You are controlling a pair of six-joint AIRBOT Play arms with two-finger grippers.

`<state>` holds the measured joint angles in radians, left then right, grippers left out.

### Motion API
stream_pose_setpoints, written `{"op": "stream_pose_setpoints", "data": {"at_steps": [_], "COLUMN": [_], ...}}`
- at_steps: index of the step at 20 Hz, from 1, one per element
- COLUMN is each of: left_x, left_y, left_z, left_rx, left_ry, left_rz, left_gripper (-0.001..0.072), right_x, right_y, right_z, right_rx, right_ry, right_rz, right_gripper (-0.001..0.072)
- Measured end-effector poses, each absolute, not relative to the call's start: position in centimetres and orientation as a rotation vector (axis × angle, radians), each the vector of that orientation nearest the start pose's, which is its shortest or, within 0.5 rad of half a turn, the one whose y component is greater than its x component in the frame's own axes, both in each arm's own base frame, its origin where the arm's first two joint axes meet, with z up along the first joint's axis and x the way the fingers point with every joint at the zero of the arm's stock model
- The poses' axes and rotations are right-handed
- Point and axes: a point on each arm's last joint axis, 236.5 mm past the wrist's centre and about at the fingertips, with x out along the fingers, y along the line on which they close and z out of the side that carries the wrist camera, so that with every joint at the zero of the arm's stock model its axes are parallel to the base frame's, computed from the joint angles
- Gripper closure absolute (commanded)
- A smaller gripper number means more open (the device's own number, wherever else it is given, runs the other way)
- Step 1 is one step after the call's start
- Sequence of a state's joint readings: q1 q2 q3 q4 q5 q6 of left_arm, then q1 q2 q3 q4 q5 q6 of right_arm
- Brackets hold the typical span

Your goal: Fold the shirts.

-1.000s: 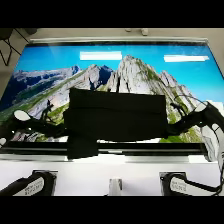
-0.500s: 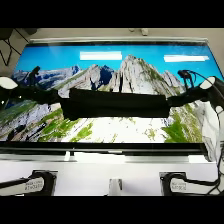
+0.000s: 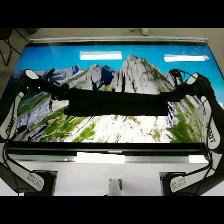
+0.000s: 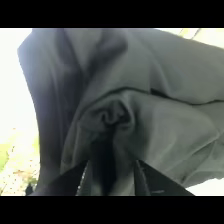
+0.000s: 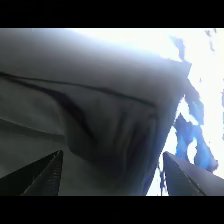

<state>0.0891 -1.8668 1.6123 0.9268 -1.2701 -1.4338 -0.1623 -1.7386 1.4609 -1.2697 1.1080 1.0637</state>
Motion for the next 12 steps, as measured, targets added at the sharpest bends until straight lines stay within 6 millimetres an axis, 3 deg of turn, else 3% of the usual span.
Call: {"op": "stream_pose_setpoints", "data": {"at_steps": [2, 5, 10, 12], "left_x": [48.4, 49.1, 49.3, 48.7], "left_y": [-8.9, -8.1, -8.4, -9.1], "left_z": [-5.1, -2.0, 5.7, 8.6], "left_rx": [-0.571, -0.546, -0.464, -0.44], "left_ry": [1.414, 1.361, 1.221, 1.172], "left_rz": [-0.382, -0.405, -0.462, -0.491], "left_gripper": [0.0359, 0.0361, 0.0361, 0.036], "right_x": [47.0, 46.6, 45.5, 45.5], "right_y": [-2.7, -4.4, -1.8, -0.1], "right_z": [-7.1, -7.5, -9.4, -9.7], "right_rx": [-0.047, 0.051, 0.264, 0.323], "right_ry": [1.303, 1.32, 1.377, 1.388], "right_rz": [0.328, 0.315, 0.425, 0.46], "right_gripper": [0.0024, 0.0023, 0.0026, 0.0101]}}
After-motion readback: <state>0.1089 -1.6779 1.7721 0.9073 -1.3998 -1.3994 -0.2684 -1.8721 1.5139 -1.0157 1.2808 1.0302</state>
